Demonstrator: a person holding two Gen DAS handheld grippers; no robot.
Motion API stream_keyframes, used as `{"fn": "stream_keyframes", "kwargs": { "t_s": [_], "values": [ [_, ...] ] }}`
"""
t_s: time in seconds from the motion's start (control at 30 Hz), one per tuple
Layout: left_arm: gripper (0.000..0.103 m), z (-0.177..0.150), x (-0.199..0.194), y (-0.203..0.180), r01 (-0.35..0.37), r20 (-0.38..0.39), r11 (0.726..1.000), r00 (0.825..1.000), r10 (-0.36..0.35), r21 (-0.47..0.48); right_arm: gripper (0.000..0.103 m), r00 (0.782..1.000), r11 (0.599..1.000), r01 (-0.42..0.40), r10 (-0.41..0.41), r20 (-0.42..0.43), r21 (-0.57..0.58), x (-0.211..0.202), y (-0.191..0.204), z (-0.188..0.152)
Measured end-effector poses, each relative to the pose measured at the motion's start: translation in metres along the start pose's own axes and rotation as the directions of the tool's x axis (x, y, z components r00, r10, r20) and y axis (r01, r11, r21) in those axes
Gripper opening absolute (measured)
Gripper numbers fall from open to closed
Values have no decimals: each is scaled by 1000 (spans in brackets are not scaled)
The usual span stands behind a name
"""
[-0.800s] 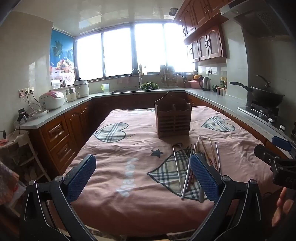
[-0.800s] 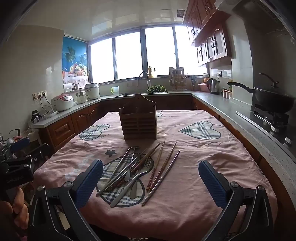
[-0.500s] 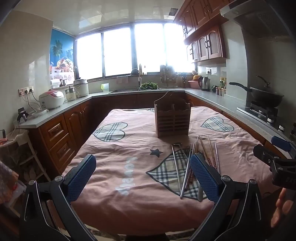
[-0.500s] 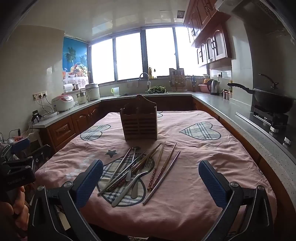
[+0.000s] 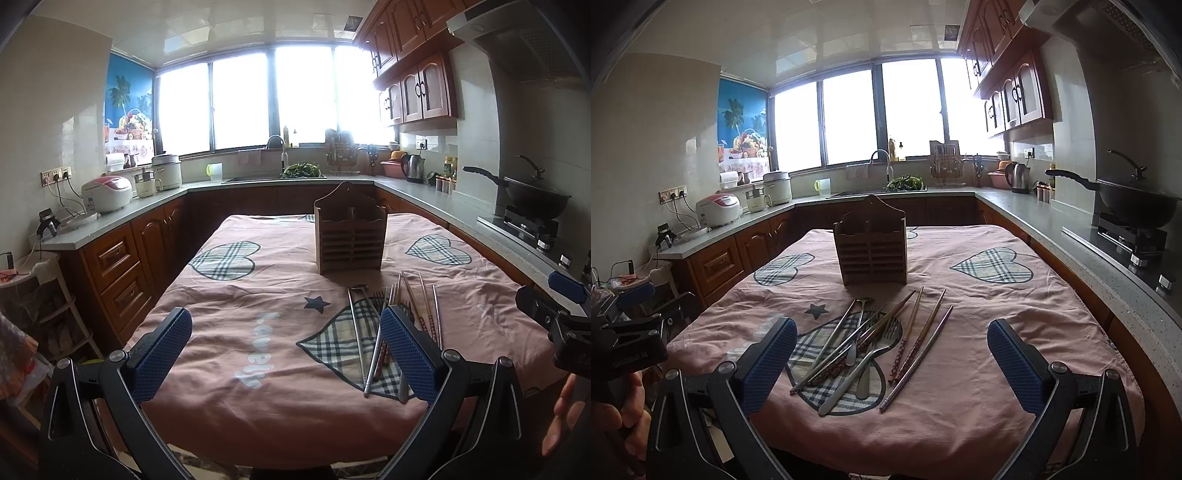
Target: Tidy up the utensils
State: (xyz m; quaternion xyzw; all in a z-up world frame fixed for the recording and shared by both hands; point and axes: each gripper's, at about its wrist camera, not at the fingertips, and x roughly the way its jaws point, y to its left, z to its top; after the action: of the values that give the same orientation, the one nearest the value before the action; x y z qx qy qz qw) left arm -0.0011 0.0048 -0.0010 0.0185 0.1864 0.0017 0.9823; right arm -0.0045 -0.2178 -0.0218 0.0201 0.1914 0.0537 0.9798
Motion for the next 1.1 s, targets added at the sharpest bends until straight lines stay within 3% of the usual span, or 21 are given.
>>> {"fn": "stream_keyframes", "kwargs": {
  "t_s": [1.1],
  "values": [
    [103, 0, 4, 6, -5, -5, 1000, 1000, 5, -11, 103, 1000, 1000, -22, 22, -7, -3, 2, 3, 2]
  ]
}}
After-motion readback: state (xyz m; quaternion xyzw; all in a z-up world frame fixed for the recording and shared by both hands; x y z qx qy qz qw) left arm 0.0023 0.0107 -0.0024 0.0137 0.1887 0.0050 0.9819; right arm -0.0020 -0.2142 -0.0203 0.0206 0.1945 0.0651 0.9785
